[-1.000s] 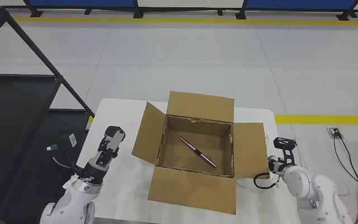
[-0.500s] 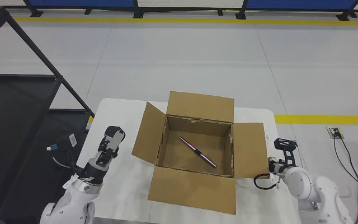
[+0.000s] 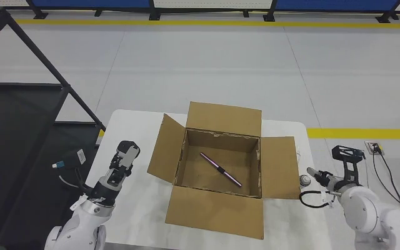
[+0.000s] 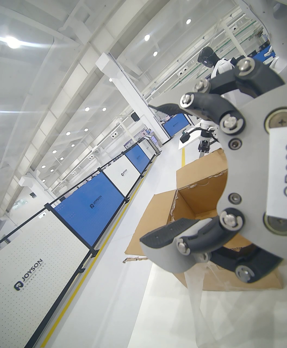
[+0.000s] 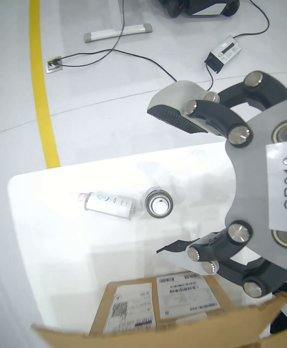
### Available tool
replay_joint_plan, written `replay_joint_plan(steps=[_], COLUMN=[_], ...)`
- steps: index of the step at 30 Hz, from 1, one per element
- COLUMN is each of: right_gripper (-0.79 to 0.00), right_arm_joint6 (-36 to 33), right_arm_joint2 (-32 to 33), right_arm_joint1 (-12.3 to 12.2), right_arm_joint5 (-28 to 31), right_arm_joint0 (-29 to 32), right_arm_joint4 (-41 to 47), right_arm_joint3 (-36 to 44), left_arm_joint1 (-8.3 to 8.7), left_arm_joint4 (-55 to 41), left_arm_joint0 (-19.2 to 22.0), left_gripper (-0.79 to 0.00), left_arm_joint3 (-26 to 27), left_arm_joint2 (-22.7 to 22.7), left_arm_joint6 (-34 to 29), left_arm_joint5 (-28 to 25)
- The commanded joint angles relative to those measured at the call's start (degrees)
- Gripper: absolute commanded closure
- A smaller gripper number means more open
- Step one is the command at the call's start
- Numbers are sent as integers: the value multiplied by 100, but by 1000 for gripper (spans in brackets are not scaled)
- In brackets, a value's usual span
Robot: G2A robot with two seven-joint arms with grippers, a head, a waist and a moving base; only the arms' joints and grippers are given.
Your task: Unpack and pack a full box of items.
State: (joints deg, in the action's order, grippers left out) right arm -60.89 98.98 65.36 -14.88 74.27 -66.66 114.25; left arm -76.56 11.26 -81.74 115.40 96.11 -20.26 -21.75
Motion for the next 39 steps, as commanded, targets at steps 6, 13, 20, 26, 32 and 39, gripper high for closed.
replay_joint_plan(steps=[6, 13, 20, 26, 32, 39], right_gripper=[-785, -785, -785, -785, -745, -637], right_arm_joint6=[-100, -507, -736, -564, -278, -44], right_arm_joint2=[-777, -2604, -4408, -5371, -5882, -6274], right_arm_joint1=[-2, 100, 482, 867, 1215, 1525], right_arm_joint5=[750, 1668, 1774, 1638, 1632, 1695], right_arm_joint0=[-328, -1531, -3227, -4127, -4647, -4938], right_arm_joint4=[-40, -111, 293, 692, 1162, 1330], right_arm_joint3=[920, 441, -1553, -3132, -4512, -5462], left_arm_joint1=[0, 0, 0, 0, 0, 0], left_arm_joint4=[0, 0, 0, 0, 0, 0], left_arm_joint0=[0, 0, 0, 0, 0, 0], left_gripper=[-785, -785, -785, -785, -785, -785], left_arm_joint3=[0, 0, 0, 0, 0, 0], left_arm_joint2=[0, 0, 0, 0, 0, 0], left_arm_joint6=[0, 0, 0, 0, 0, 0], left_arm_joint5=[0, 0, 0, 0, 0, 0])
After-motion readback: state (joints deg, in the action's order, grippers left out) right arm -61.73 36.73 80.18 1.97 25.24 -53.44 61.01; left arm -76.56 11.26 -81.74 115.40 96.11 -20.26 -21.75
